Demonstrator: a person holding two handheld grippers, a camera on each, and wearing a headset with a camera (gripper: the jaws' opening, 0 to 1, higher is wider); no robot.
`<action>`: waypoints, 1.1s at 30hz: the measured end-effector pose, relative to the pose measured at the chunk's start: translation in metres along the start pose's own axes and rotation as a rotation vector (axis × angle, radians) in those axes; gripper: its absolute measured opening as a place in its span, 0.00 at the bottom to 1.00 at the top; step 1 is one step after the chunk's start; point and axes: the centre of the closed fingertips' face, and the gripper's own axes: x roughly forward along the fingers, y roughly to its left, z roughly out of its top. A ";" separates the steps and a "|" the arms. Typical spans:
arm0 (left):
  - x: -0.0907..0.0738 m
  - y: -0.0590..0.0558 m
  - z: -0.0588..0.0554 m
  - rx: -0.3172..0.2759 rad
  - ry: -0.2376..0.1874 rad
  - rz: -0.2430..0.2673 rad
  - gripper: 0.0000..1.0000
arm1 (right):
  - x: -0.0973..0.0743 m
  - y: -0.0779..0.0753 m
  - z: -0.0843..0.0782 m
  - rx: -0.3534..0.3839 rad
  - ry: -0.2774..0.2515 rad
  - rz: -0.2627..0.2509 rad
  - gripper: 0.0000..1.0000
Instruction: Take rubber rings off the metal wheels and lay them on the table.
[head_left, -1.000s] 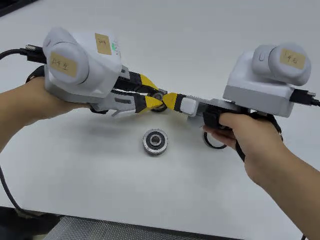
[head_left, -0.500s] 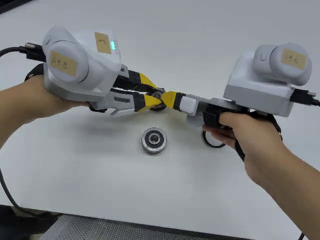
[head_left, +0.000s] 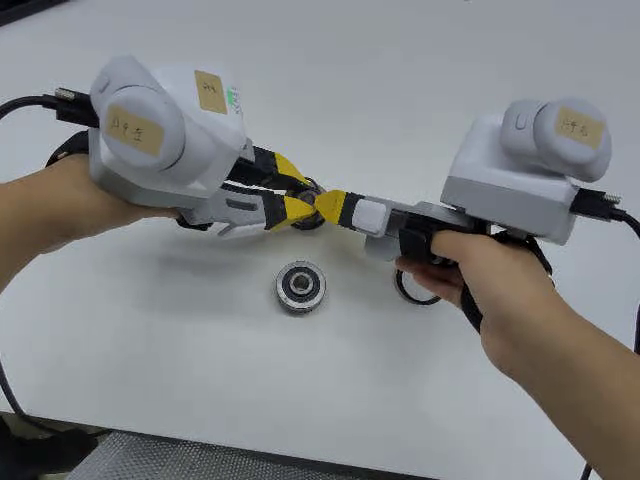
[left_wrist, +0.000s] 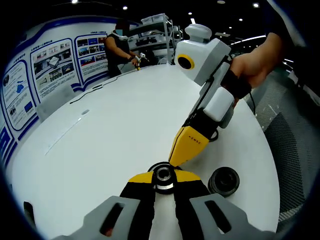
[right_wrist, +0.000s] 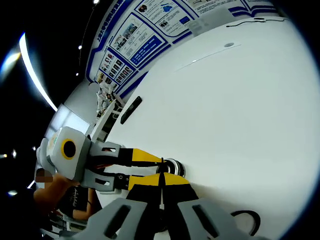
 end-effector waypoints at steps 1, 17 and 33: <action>-0.003 0.000 0.000 -0.006 0.000 0.003 0.16 | -0.001 0.001 0.000 0.006 -0.001 0.000 0.01; -0.040 0.011 0.000 -0.060 -0.036 0.108 0.30 | -0.014 0.024 0.005 0.092 -0.028 0.080 0.01; -0.033 0.005 0.016 -0.062 -0.085 0.105 0.30 | -0.079 -0.039 0.009 0.238 -0.136 -0.047 0.02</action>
